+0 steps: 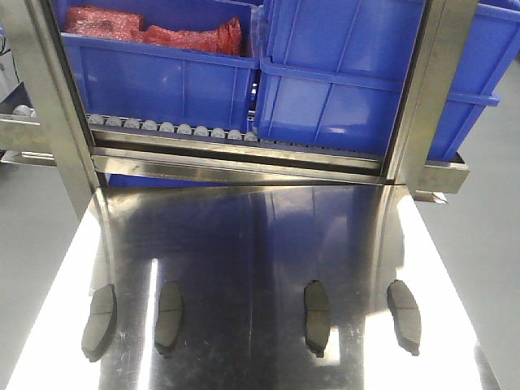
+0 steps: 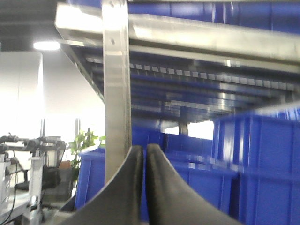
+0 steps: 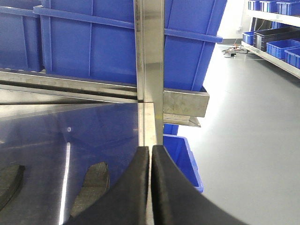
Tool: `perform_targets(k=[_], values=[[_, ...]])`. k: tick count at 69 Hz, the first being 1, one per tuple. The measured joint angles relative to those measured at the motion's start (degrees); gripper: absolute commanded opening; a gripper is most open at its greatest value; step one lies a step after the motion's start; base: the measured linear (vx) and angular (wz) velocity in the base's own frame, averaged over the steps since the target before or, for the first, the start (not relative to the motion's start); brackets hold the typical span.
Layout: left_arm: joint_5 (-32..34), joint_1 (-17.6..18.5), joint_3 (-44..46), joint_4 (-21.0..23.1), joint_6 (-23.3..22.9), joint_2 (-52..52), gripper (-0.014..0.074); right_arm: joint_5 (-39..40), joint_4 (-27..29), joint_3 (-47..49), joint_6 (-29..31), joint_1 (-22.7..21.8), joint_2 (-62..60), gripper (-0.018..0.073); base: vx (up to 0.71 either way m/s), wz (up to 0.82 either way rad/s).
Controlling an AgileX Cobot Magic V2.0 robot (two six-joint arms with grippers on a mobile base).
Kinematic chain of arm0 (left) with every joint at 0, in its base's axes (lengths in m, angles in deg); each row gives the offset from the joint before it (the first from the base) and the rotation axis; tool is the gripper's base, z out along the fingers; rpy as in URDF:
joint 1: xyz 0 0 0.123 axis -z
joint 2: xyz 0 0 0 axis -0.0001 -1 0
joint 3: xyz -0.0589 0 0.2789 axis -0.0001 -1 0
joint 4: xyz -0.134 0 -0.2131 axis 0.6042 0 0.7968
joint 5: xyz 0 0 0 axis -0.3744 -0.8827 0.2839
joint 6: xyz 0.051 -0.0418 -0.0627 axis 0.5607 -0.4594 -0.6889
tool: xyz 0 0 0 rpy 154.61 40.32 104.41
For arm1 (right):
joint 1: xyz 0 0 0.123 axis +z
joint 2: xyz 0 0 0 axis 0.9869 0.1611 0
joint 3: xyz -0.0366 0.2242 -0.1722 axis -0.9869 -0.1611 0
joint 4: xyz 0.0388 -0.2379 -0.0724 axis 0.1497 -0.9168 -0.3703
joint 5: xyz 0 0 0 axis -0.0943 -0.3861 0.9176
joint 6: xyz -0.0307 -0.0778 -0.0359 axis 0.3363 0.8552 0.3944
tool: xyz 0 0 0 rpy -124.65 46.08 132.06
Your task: Move and align brake pads A on conveyor
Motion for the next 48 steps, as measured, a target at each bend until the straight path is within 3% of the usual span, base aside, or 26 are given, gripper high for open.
perform_targets(k=[5, 13, 28, 36, 48], values=[[0.40, 0.00, 2.29, 3.72, 0.00, 0.00, -0.0006, 0.00, 0.00, 0.00, 0.00, 0.00, 0.00, -0.0007, 0.00, 0.00], [-3.06, 0.00, 8.87, 5.18, 0.38, 0.00, -0.0006, 0.00, 0.00, 0.00, 0.00, 0.00, 0.00, -0.0007, 0.00, 0.00], [-21.57, 0.00, 27.43, 5.32, 5.65, -10.17, 0.0043, 0.00, 0.00, 0.00, 0.00, 0.00, 0.00, -0.0007, 0.00, 0.00], [-31.70, 0.00, 36.70, 5.27, 6.23, -19.40, 0.0179, 0.00, 0.00, 0.00, 0.00, 0.00, 0.00, -0.0007, 0.00, 0.00], [-44.58, 0.00, 48.33, 5.21, 7.97, -31.70, 0.0505, 0.00, 0.00, 0.00, 0.00, 0.00, 0.00, -0.0007, 0.00, 0.00]])
